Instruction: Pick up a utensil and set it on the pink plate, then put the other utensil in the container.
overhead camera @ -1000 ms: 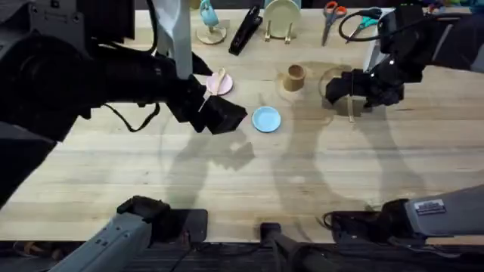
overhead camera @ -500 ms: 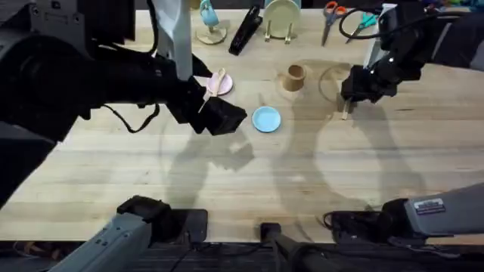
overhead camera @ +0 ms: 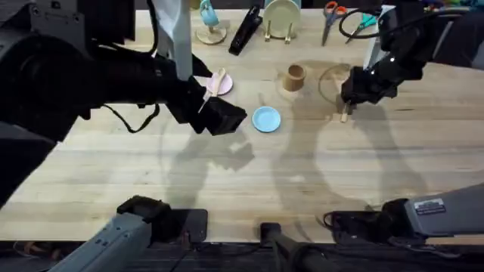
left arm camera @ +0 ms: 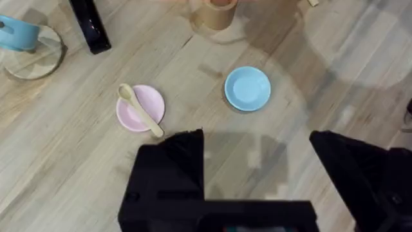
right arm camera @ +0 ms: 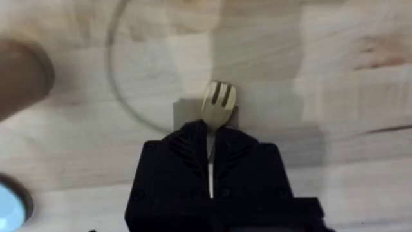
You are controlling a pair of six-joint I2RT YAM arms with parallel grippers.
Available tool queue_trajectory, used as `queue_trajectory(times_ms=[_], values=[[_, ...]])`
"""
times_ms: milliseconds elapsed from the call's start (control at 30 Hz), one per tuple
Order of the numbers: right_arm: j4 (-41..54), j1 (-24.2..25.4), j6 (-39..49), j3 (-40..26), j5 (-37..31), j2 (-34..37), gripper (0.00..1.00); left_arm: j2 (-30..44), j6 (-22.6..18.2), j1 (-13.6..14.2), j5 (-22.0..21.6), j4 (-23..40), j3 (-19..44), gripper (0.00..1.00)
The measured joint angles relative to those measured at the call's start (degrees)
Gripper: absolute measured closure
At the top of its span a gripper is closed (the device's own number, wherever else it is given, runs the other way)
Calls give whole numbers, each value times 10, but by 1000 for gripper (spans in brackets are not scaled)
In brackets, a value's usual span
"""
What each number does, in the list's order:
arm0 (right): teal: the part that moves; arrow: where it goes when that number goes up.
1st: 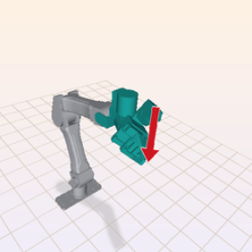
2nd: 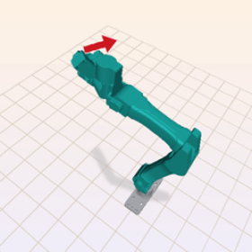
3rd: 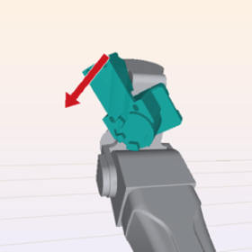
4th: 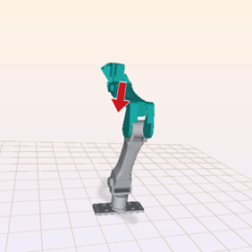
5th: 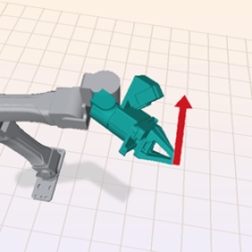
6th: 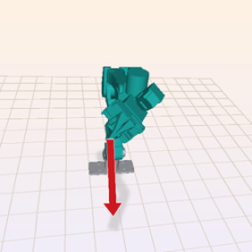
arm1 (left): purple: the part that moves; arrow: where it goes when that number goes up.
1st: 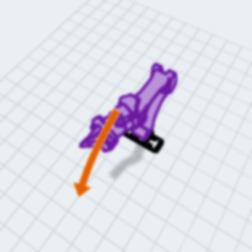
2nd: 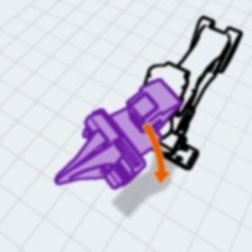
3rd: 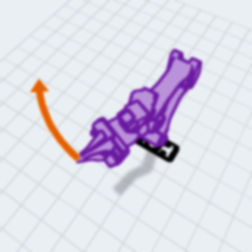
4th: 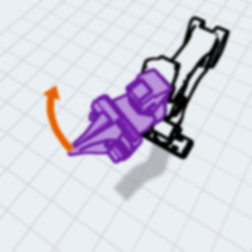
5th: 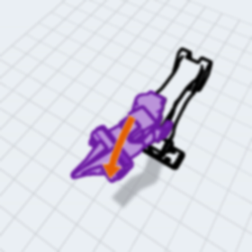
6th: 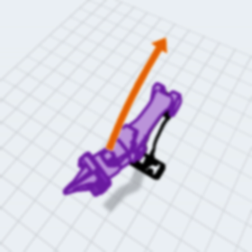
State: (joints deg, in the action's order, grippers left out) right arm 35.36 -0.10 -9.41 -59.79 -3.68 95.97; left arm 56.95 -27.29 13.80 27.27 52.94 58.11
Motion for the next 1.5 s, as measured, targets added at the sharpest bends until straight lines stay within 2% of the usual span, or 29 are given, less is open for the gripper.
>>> queue_trajectory(times_ms=[200, 567, 833, 1067, 1500], values=[[7, 0, 5, 0, 7, -50, 973, 0, -2, 0, 0, 0, 0, 8], [-2, 0, 99, -1, 12, -232, 972, 0, -2, 0, 0, 0, 0, 6], [-64, 0, 207, -2, 94, -324, 972, 0, -2, 0, 0, 1, 0, 6], [-91, 0, 276, -2, 178, -337, 972, 0, -2, 0, 0, 1, 0, 6], [-101, 1, 443, -2, 375, -326, 970, 0, -2, 0, 0, 12, 0, 6]])
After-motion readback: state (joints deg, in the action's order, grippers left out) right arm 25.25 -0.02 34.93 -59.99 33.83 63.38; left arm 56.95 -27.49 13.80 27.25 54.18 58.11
